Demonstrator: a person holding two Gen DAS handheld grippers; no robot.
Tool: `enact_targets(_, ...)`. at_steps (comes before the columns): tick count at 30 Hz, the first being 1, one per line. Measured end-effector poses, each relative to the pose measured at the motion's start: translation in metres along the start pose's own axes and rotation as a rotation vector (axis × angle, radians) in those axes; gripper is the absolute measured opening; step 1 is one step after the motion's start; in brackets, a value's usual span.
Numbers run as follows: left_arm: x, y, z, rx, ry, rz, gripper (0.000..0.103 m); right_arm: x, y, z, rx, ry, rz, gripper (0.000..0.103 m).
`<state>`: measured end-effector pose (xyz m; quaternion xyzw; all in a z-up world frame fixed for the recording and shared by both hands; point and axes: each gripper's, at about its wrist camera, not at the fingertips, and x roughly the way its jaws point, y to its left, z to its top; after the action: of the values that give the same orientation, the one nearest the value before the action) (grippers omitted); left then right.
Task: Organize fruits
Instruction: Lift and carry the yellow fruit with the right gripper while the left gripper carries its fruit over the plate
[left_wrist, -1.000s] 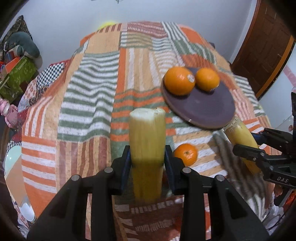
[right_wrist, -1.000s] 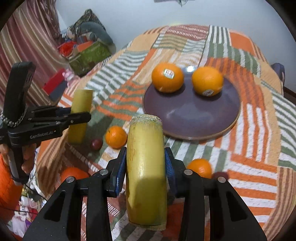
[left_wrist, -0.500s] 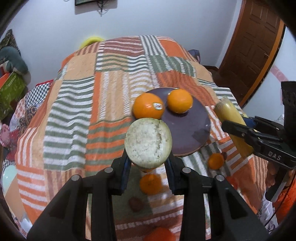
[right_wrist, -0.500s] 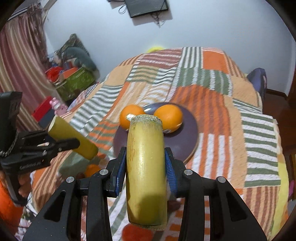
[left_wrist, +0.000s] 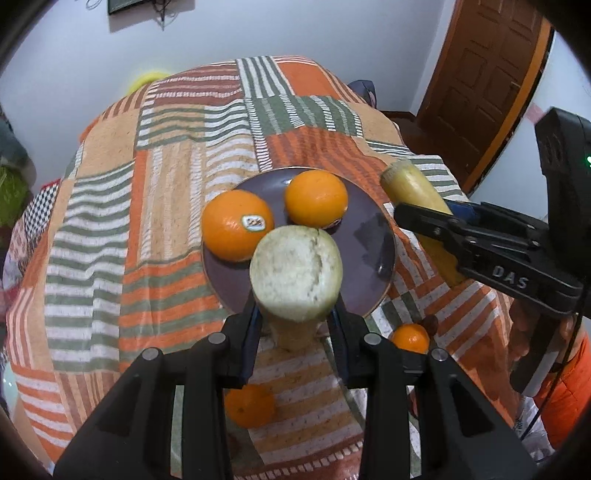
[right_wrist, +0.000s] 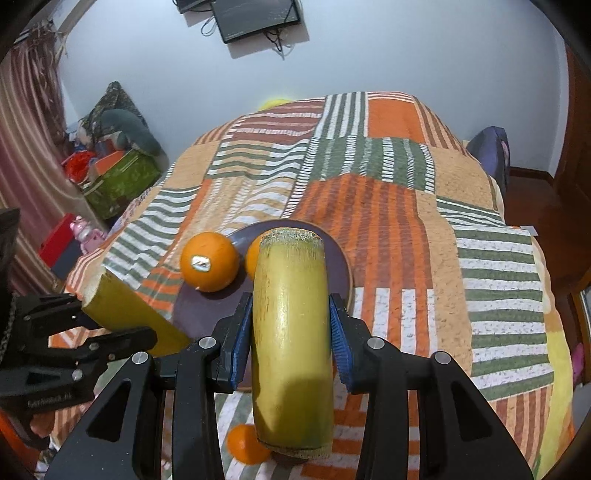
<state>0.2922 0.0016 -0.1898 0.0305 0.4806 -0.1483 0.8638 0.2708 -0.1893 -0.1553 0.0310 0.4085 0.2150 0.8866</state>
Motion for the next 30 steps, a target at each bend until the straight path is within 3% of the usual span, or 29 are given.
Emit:
enact_targets(7,0.021,0.000,0.016,-0.020,0.027,-0.032,0.034,0.010,-0.009,0.004,0.026,0.003,-0.011,0.036)
enact_targets(18,0.055,0.009,0.047,-0.069,0.049,-0.020,0.034,0.029,-0.016,0.011,0.070,0.015,-0.016,0.036)
enact_targets(26,0.071,0.005,0.053,-0.039,0.055,0.050,0.034,0.042,-0.018,0.012,0.085,0.041,-0.020,0.036)
enact_targets(30,0.073,0.008,0.054,-0.054,0.056,0.042,0.034,0.047,-0.019,0.011,0.110,0.050,-0.014,0.036)
